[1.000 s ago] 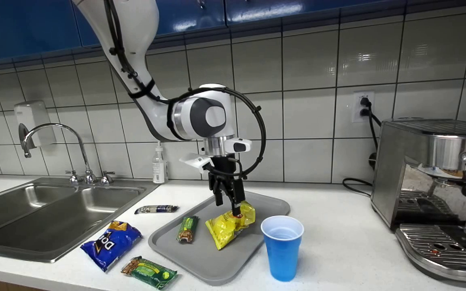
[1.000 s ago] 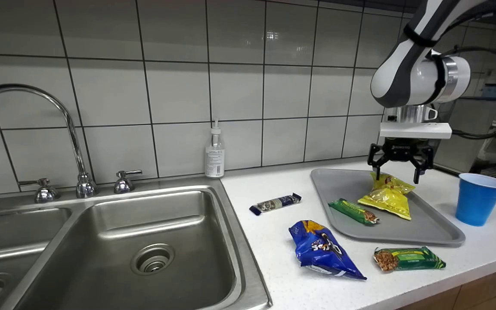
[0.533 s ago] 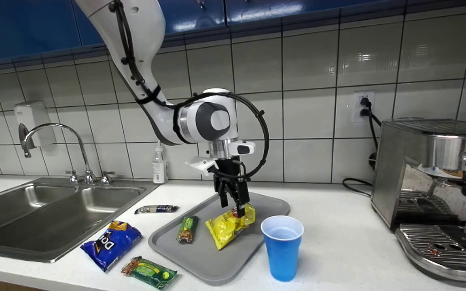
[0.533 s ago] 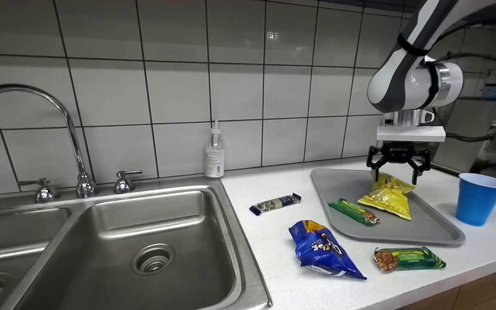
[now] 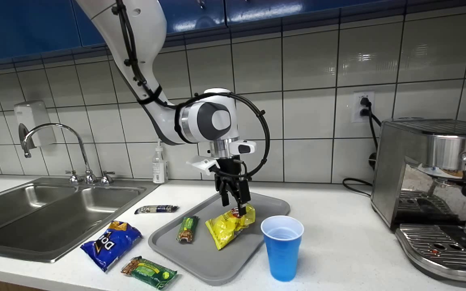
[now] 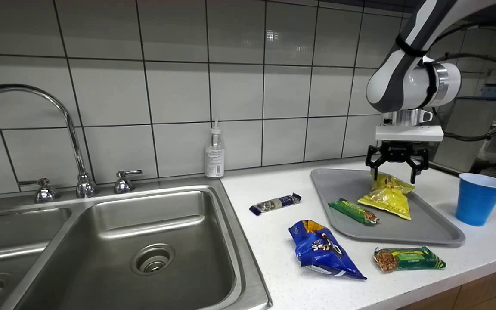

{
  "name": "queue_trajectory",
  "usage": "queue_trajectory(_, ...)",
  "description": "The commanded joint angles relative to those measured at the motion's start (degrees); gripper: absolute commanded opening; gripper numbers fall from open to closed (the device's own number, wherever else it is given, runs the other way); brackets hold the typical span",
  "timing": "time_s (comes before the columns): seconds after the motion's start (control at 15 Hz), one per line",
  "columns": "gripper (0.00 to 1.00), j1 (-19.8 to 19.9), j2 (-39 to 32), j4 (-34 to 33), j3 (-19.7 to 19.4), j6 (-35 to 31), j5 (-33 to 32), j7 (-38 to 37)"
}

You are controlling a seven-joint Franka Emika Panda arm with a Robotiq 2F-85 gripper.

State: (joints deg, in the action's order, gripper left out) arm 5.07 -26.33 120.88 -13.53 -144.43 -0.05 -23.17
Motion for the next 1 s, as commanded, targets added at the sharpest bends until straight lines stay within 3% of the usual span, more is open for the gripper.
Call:
queue_trajectory(0.0, 1.0, -0.1, 0.0, -0.1, -0.2, 0.1, 0.1, 0.1)
queue_trajectory(0.6, 1.0, 0.2, 0.1, -0.1, 0.0, -0.3, 0.8, 0.3)
queue_trajectory(0.67, 0.75, 0.2, 0.2, 0.0, 0.0, -0.5, 0.9, 0.3)
queue_trajectory(0.73, 0.72, 0.2, 0.2, 0.1, 0.1, -0.6, 0.9, 0.4)
queue_trajectory(0.93, 0.49, 0.1, 0.1, 0.3, -0.2, -1.3, 0.7, 0.1)
